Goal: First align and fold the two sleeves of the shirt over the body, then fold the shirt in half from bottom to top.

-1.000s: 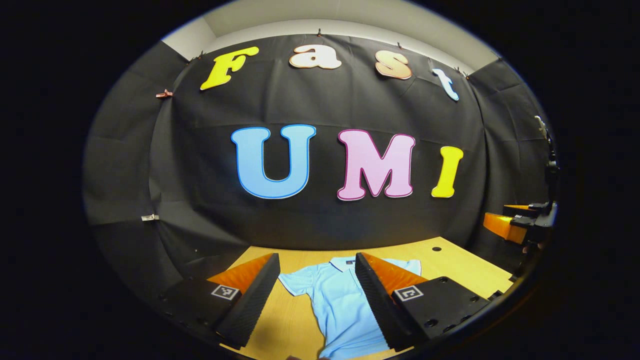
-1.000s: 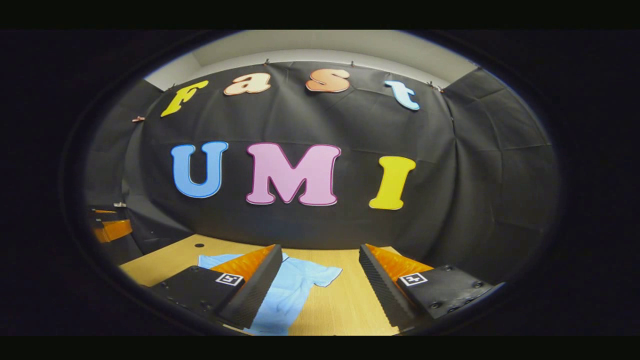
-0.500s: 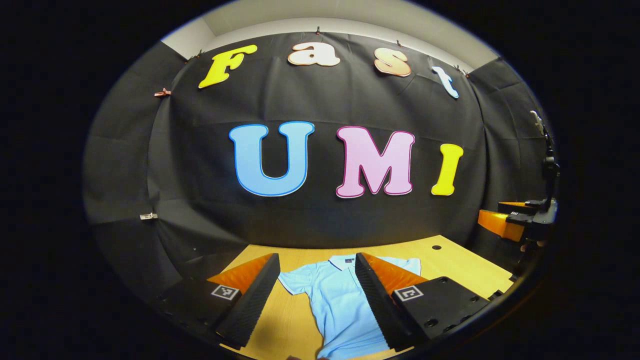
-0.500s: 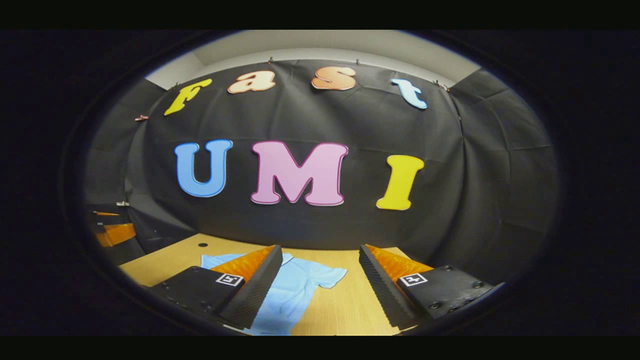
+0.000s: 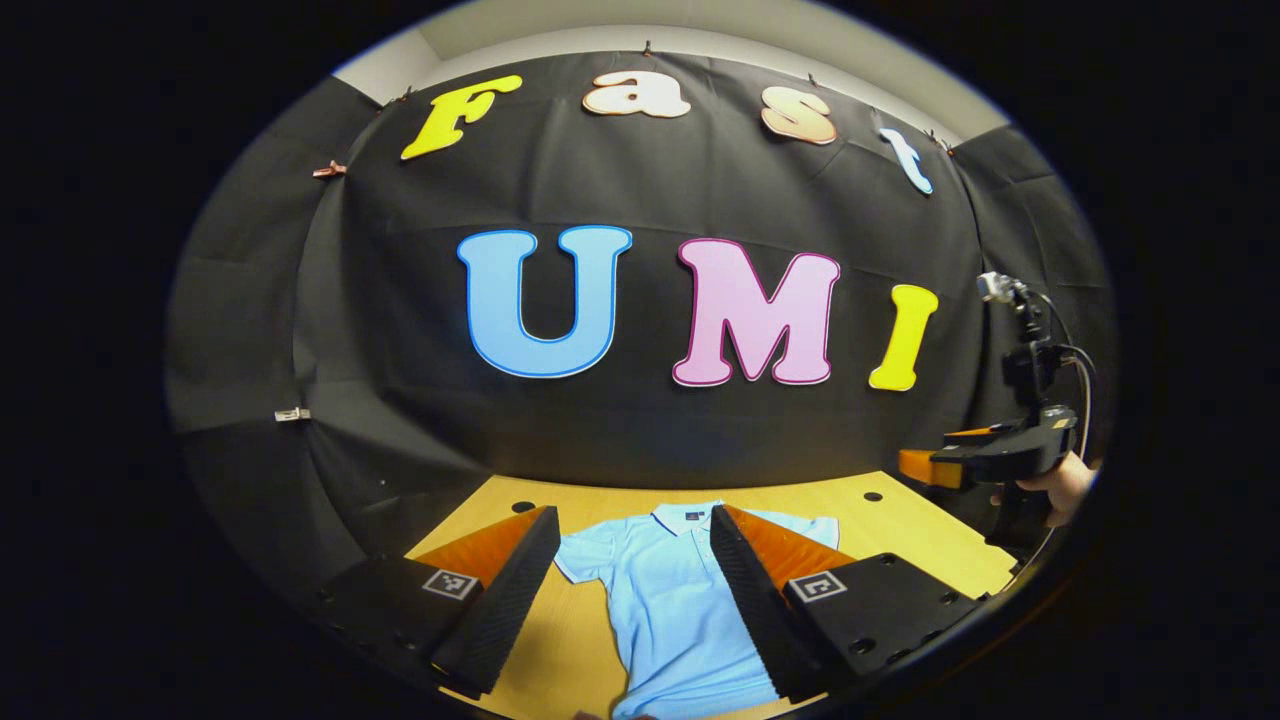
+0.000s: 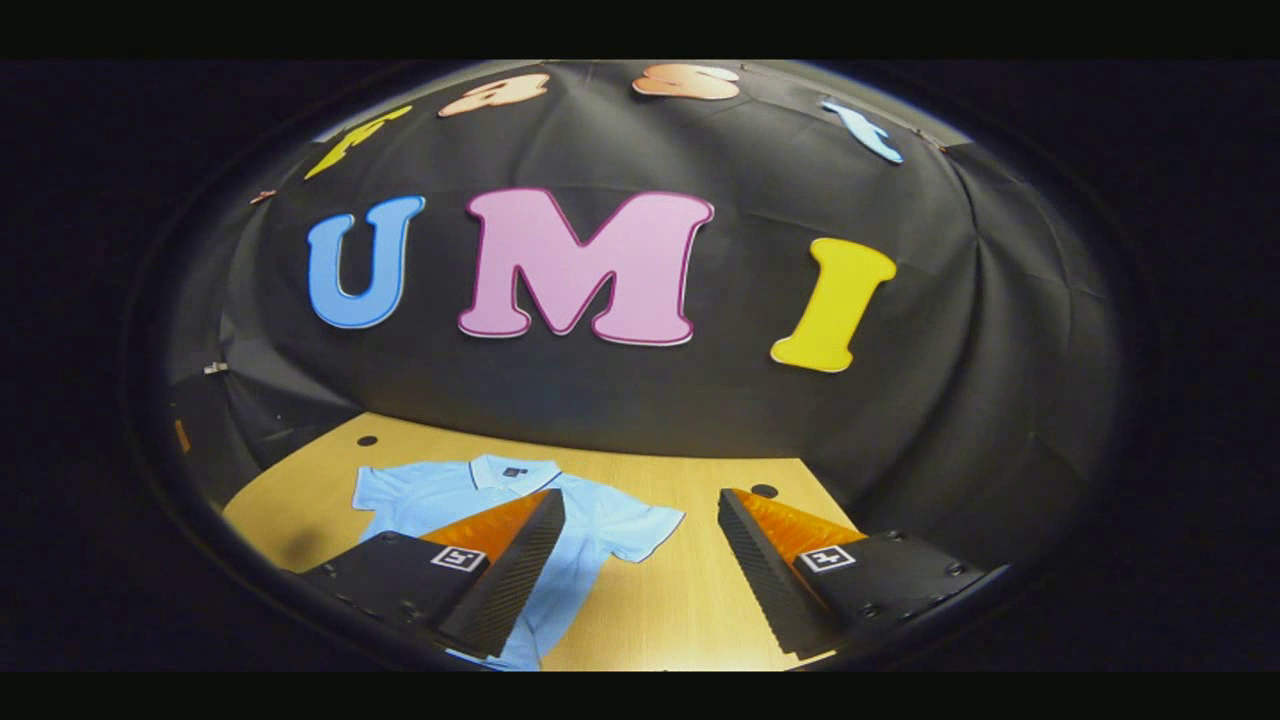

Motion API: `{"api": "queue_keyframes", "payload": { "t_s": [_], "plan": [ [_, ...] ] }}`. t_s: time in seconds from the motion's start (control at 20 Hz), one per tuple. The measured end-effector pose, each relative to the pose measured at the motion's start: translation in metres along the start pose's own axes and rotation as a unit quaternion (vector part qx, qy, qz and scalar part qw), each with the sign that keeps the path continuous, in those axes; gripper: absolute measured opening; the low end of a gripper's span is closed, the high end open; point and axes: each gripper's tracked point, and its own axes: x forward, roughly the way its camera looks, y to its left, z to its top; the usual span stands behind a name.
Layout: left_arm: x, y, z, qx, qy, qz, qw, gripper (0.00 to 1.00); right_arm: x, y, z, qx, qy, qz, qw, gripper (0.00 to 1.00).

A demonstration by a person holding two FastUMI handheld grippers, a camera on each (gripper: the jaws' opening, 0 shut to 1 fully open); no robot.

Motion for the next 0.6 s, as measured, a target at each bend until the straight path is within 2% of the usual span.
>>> {"api": "queue_keyframes", "payload": {
  "t_s": [0.25, 0.45, 0.6],
  "plan": [
    [0.010, 0.003, 0.001, 0.007, 0.008, 0.016, 1.000, 0.97, 0.072, 0.003, -0.045, 0.029, 0.083, 0.019, 0.996, 0.97],
    [0.026, 0.005, -0.006, 0.001, 0.026, 0.025, 0.999, 0.97, 0.128, -0.006, -0.092, 0.045, 0.155, 0.023, 0.987, 0.95],
    [0.041, 0.011, -0.013, -0.007, 0.041, 0.035, 0.999, 0.97, 0.163, -0.009, -0.127, 0.061, 0.203, 0.023, 0.977, 0.97]
  ]
}}
